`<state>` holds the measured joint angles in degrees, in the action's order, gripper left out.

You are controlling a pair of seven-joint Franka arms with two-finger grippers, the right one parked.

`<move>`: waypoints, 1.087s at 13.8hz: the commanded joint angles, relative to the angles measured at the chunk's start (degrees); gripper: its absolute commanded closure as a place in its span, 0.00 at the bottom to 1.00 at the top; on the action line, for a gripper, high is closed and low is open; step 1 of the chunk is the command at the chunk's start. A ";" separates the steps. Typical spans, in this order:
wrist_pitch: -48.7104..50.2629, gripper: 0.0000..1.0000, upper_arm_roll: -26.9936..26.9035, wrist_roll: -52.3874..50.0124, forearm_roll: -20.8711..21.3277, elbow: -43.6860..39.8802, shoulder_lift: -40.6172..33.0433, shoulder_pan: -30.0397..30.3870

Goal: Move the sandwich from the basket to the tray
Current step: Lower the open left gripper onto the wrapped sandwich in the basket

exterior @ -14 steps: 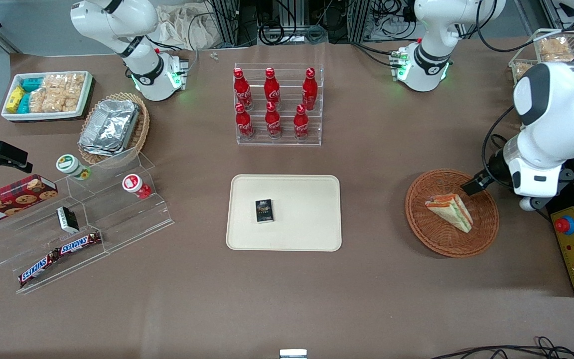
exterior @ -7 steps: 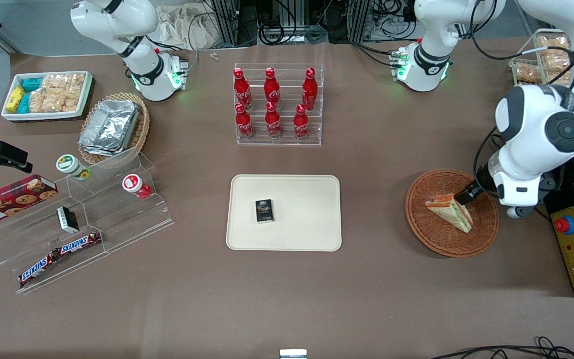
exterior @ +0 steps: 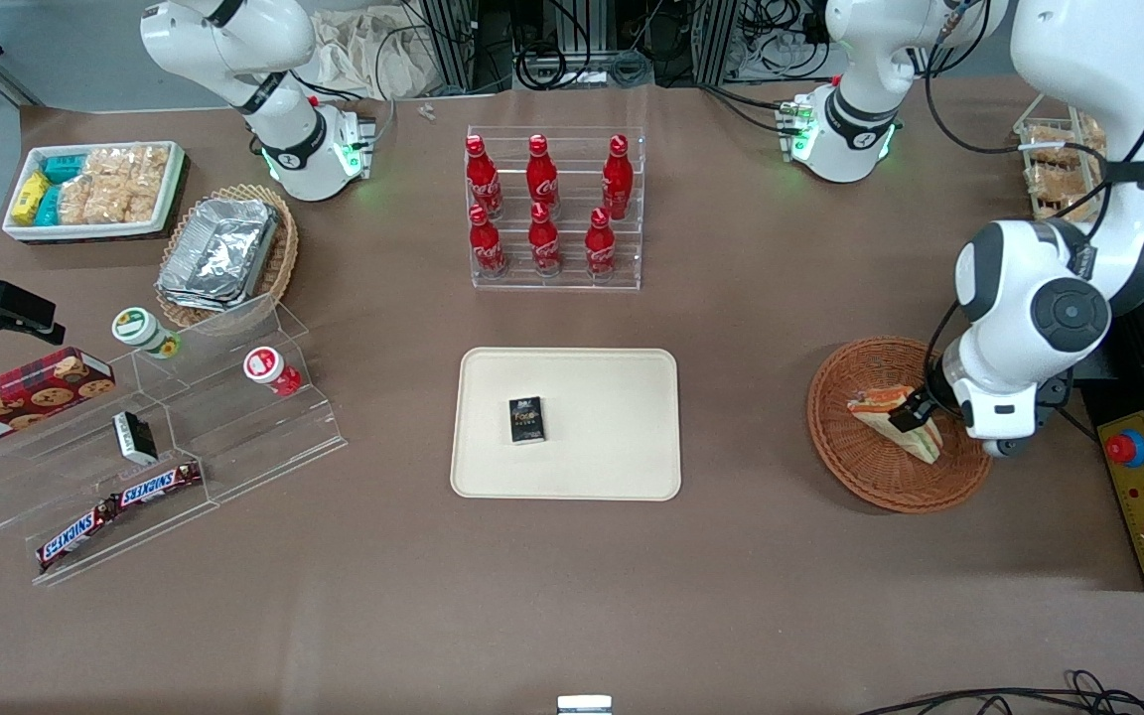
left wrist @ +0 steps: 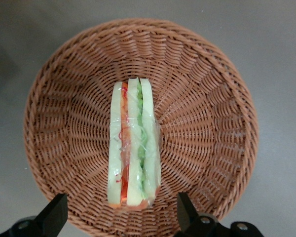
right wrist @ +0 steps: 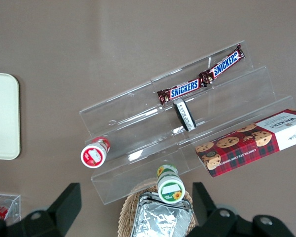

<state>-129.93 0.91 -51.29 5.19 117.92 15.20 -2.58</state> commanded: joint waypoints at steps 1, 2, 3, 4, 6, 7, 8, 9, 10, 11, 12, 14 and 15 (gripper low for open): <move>-2.08 0.00 0.15 -1.54 1.32 1.17 1.41 0.29; -2.17 0.00 0.15 -1.54 1.32 1.26 2.11 0.20; -2.25 0.00 0.15 -1.54 1.32 1.26 2.55 0.20; -2.25 0.00 0.15 -1.54 1.32 1.26 3.08 0.20; -2.43 0.00 0.06 -1.54 1.23 1.17 3.87 0.29; -2.95 0.00 0.06 -1.54 1.23 1.17 4.22 0.29; -3.30 0.00 0.06 -1.54 1.23 1.17 4.66 0.29; -3.40 0.01 0.06 -1.71 1.23 1.08 5.10 0.81; -3.74 0.06 0.14 -1.71 1.14 0.91 5.37 1.43; -3.92 0.19 0.15 -1.80 1.05 0.82 5.46 1.52; -4.01 0.35 0.15 -1.80 0.96 0.73 5.54 1.52; -4.89 0.61 0.15 -1.80 0.96 0.73 5.81 1.52; -5.24 0.71 0.15 -1.80 0.96 0.73 6.42 1.52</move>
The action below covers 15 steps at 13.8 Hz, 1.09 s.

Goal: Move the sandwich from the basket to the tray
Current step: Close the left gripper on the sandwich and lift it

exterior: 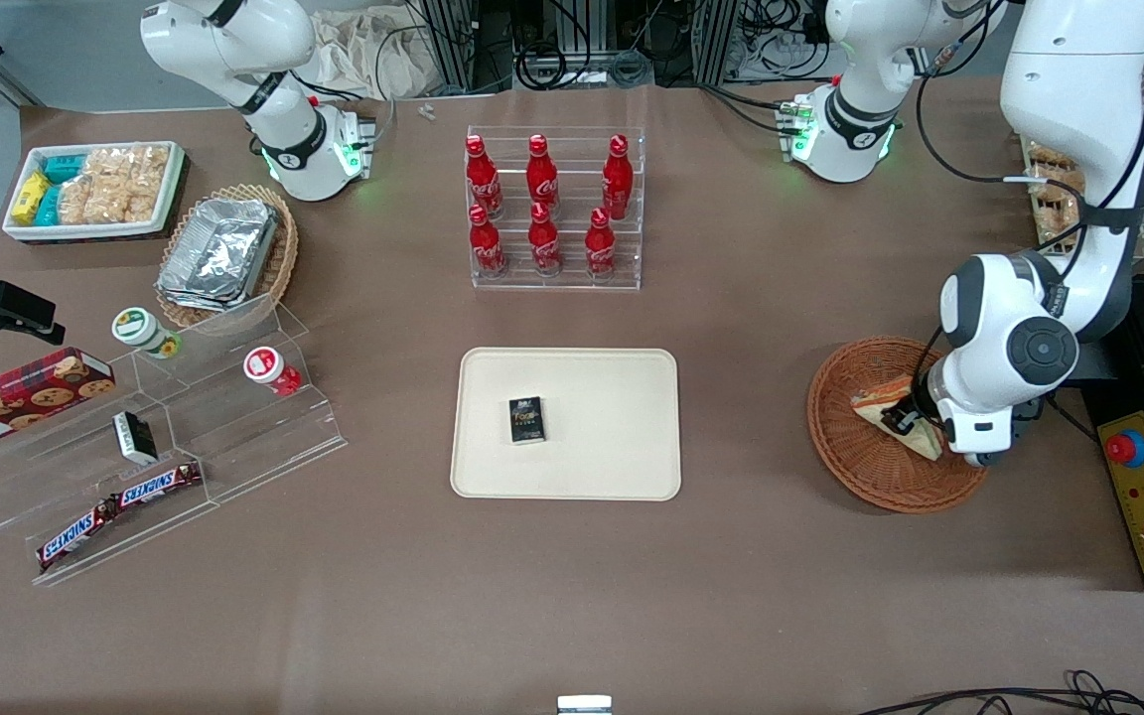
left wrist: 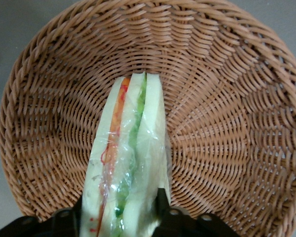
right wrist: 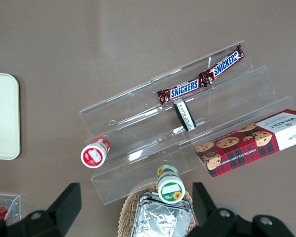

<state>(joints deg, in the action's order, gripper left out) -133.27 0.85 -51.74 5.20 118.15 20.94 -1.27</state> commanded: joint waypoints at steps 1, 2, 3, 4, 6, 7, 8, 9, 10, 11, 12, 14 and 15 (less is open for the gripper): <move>-2.25 0.83 0.20 -1.35 0.87 0.42 0.95 0.21; -2.52 0.92 0.29 -1.35 0.87 0.42 0.95 0.21; -2.52 0.98 0.29 -1.26 0.87 0.42 0.69 0.21; -2.17 1.00 0.29 -1.26 0.87 0.42 0.08 0.21; -0.42 1.00 0.47 -0.30 0.87 0.33 -3.60 0.04; 1.85 1.00 0.64 0.06 0.95 -0.11 -5.88 0.04; 4.66 1.00 0.73 2.23 0.78 -1.07 -7.73 -0.31; 8.43 1.00 0.82 5.91 0.00 -2.21 -9.58 -0.57; 11.95 1.00 1.17 9.17 -0.36 -3.44 -11.08 -0.58; 15.03 1.00 2.04 12.51 -1.58 -4.84 -12.22 -0.58; 18.02 1.00 3.09 15.67 -2.55 -6.51 -12.76 -0.58; 24.35 1.00 6.34 20.08 -2.65 -10.55 -12.67 -0.58; 25.59 1.00 8.71 22.01 -2.56 -11.79 -12.50 -0.58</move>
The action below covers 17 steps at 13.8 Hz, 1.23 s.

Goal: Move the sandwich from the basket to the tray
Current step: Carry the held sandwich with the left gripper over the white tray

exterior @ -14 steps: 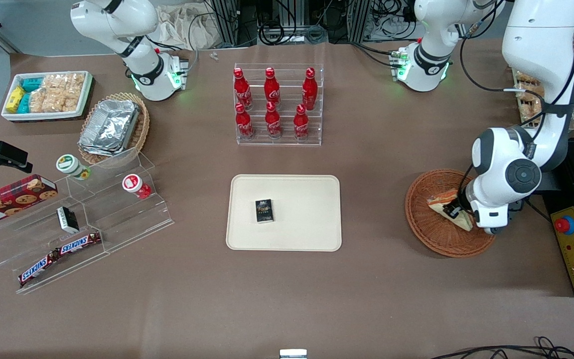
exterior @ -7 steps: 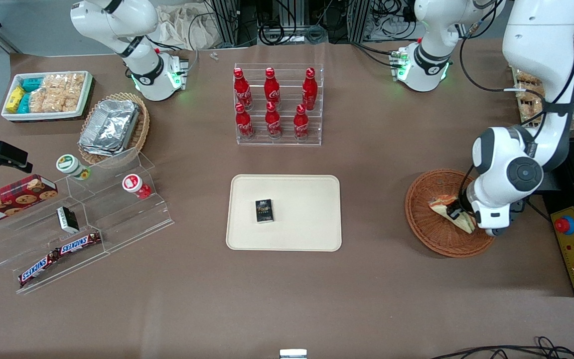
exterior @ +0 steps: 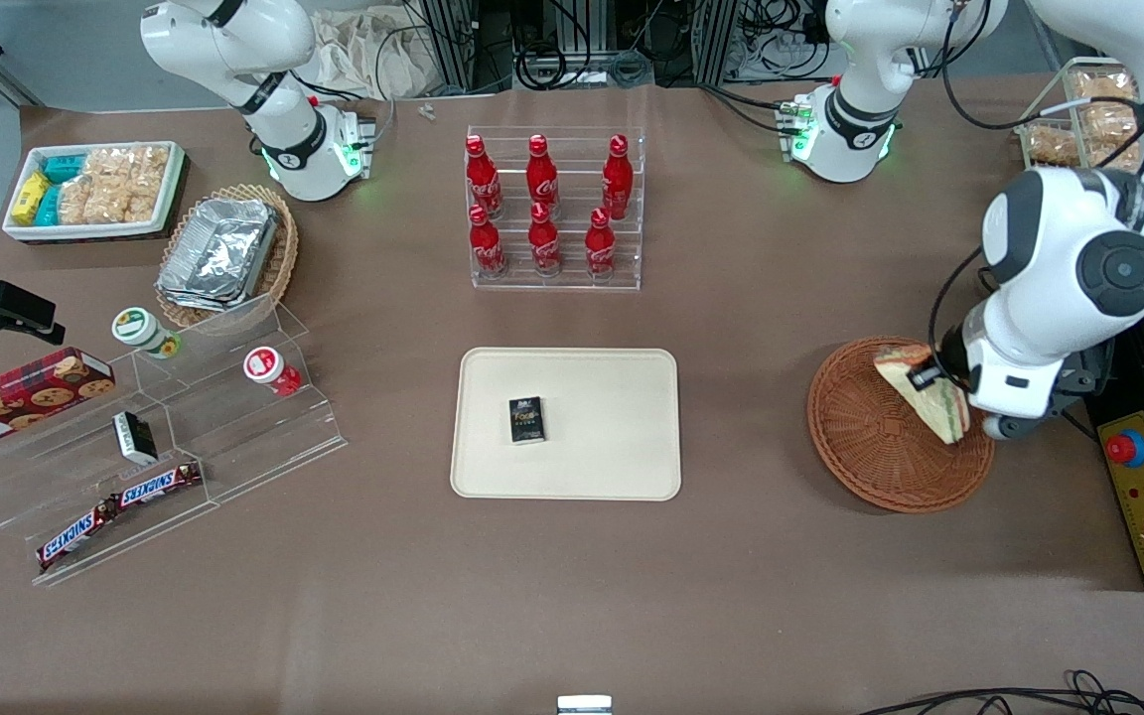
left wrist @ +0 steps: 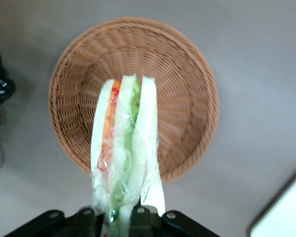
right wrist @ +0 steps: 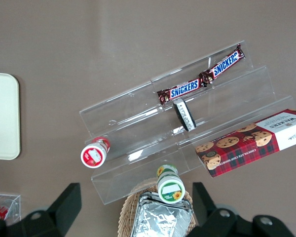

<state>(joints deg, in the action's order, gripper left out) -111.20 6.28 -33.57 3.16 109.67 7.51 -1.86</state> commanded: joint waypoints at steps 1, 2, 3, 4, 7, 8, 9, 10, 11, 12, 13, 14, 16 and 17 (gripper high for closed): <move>3.53 1.00 5.13 4.82 -0.53 -3.84 1.01 0.01; 3.36 1.00 7.06 5.09 -0.53 -4.37 1.10 0.01; 3.18 1.00 9.26 5.44 -0.53 -5.24 1.54 0.01; 3.10 1.00 11.19 5.44 -0.62 -6.21 2.15 0.01; 2.66 1.00 16.73 5.62 -0.27 -8.50 5.13 -0.07; 2.05 1.00 18.49 5.53 0.08 -9.03 6.45 -0.07; 0.65 1.00 19.81 5.27 0.35 -9.12 7.42 -0.42; -1.28 1.00 20.18 4.66 0.52 -9.12 8.39 -1.82; -2.78 1.00 20.18 4.65 0.61 -9.12 9.61 -3.31; -3.92 1.00 20.18 4.56 0.70 -9.12 10.84 -4.37; -4.98 1.00 20.09 4.56 0.79 -9.21 12.16 -5.60; -6.12 1.00 20.09 4.30 1.75 -9.21 13.91 -6.48; -9.80 1.00 20.09 0.63 6.13 -9.47 17.25 -8.06; -11.83 1.00 20.09 -1.83 7.98 -9.99 19.36 -8.94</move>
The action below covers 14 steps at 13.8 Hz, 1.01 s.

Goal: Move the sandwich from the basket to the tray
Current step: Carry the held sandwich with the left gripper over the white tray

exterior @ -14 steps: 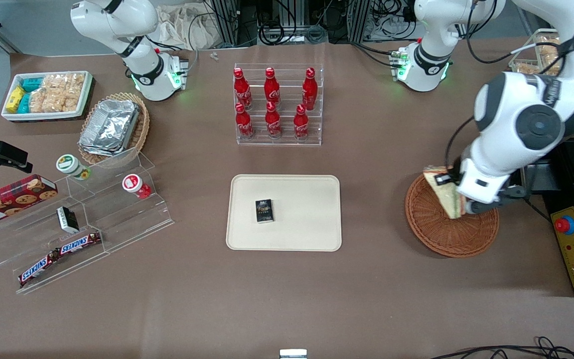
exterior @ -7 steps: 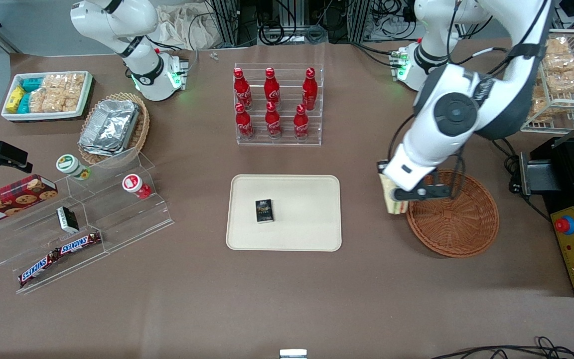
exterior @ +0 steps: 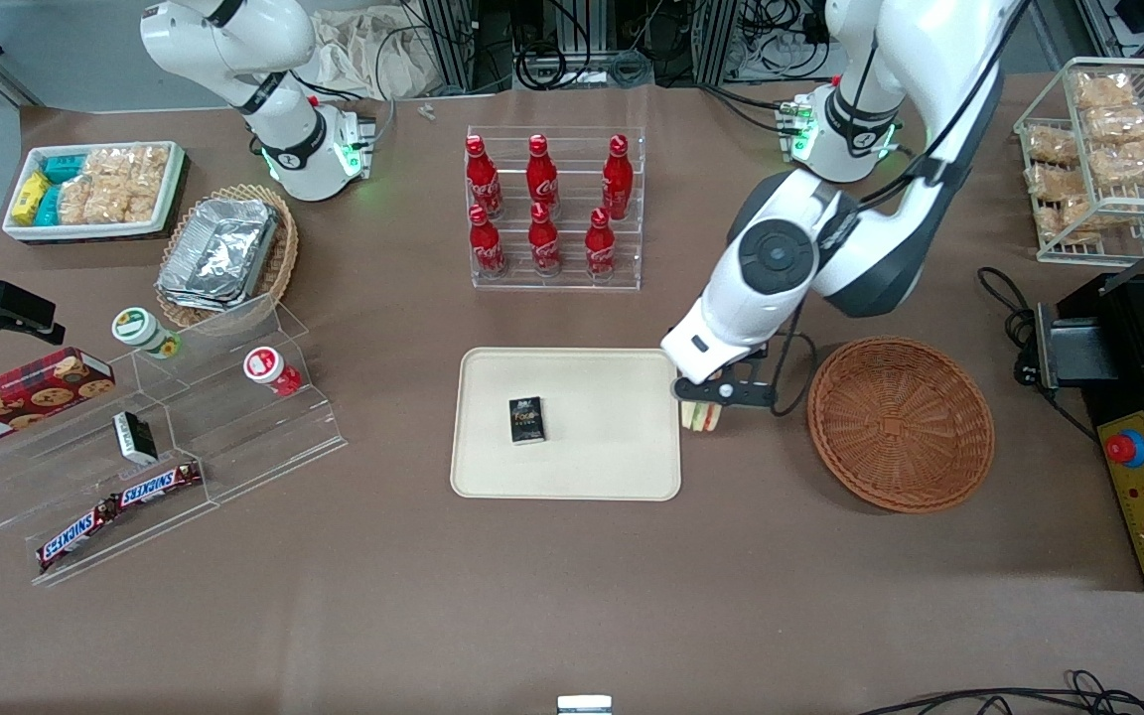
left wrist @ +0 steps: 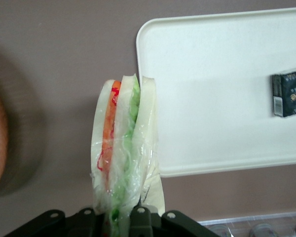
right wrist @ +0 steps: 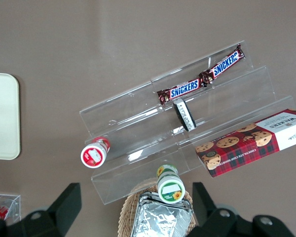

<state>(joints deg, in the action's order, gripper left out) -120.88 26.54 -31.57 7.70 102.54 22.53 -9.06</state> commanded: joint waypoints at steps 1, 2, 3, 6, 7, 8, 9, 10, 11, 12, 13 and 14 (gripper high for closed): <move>-3.29 1.00 -0.17 -5.42 5.03 -3.74 6.28 -2.27; -3.57 1.00 -0.17 -6.39 6.00 -5.14 8.13 -2.45; -3.66 1.00 -0.17 -7.01 6.79 -6.64 10.06 -3.24; -3.83 1.00 -0.17 -9.38 9.95 -9.64 14.20 -4.56; -4.62 1.00 -0.26 -10.34 10.75 -9.82 15.00 -4.65; -6.02 1.00 -0.26 -11.05 11.37 -9.99 15.61 -5.09; -7.60 1.00 -0.26 -11.49 11.55 -10.17 16.23 -5.27; -8.40 1.00 -0.34 -12.02 12.33 -10.08 16.84 -5.36; -8.49 1.00 -0.35 -13.33 13.30 -10.17 17.37 -5.44; -8.58 1.00 -0.26 -14.30 14.52 -10.17 17.72 -5.44; -8.84 0.98 -0.26 -15.53 15.41 -10.17 18.16 -5.44; -9.28 0.92 -0.34 -16.50 16.11 -10.08 18.60 -5.70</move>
<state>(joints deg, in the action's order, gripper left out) -129.51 26.53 -45.07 21.53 94.16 39.60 -13.67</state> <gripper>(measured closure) 0.841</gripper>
